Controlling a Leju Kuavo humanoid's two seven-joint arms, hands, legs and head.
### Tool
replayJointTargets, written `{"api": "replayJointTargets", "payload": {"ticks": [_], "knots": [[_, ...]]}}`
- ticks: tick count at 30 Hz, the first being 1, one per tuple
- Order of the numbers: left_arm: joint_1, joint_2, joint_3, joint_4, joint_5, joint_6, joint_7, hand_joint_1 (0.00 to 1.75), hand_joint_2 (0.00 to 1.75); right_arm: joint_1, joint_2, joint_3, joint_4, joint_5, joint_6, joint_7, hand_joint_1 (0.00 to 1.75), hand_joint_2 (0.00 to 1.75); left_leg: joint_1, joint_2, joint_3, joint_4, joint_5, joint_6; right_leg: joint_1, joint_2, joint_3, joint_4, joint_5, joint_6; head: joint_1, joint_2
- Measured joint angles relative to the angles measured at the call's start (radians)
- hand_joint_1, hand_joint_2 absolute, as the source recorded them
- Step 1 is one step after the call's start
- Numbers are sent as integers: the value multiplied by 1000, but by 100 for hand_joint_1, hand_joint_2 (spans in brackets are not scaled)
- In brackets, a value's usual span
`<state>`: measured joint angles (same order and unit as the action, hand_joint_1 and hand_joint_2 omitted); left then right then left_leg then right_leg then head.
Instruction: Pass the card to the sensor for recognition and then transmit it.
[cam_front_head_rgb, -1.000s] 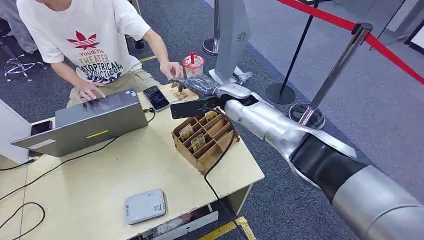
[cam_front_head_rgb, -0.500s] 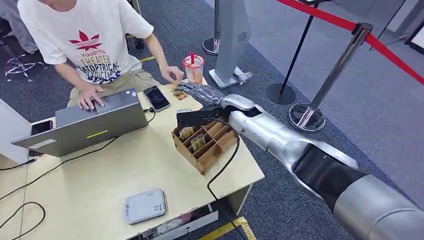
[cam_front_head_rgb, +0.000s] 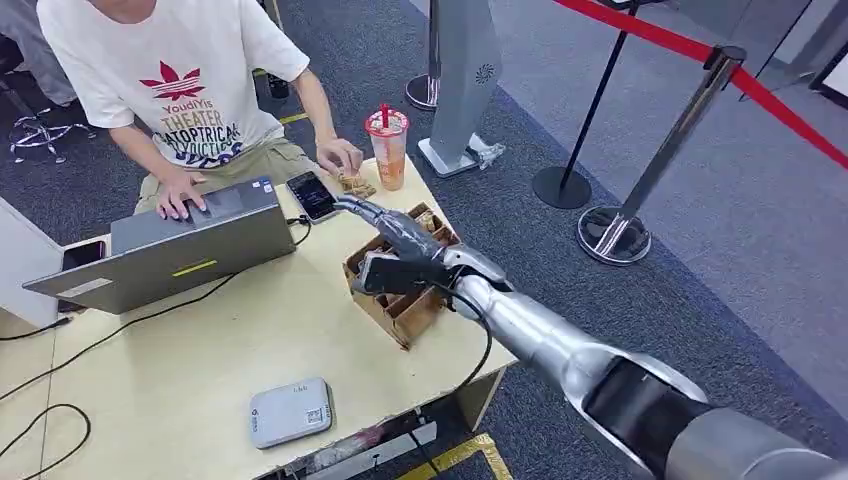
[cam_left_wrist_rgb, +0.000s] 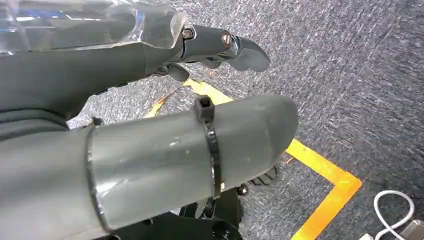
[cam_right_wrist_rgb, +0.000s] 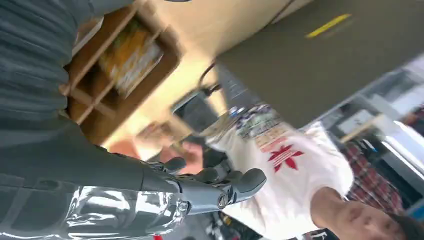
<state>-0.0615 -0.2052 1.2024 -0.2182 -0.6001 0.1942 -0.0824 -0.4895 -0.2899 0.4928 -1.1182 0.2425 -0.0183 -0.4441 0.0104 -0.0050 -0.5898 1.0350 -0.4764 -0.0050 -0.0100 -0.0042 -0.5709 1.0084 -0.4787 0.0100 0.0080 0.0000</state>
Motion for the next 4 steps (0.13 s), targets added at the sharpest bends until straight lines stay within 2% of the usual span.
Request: {"api": "replayJointTargets", "payload": {"ticks": [4], "knots": [[4, 0, 0, 4, 0, 0, -1, 0, 0, 131, 68, -55, -95, -127, 1, -21, 0, 175, 0, 0, 0, 0, 0, 0, 0, 0, 0, 0, 0, 0, 0, 0]]}}
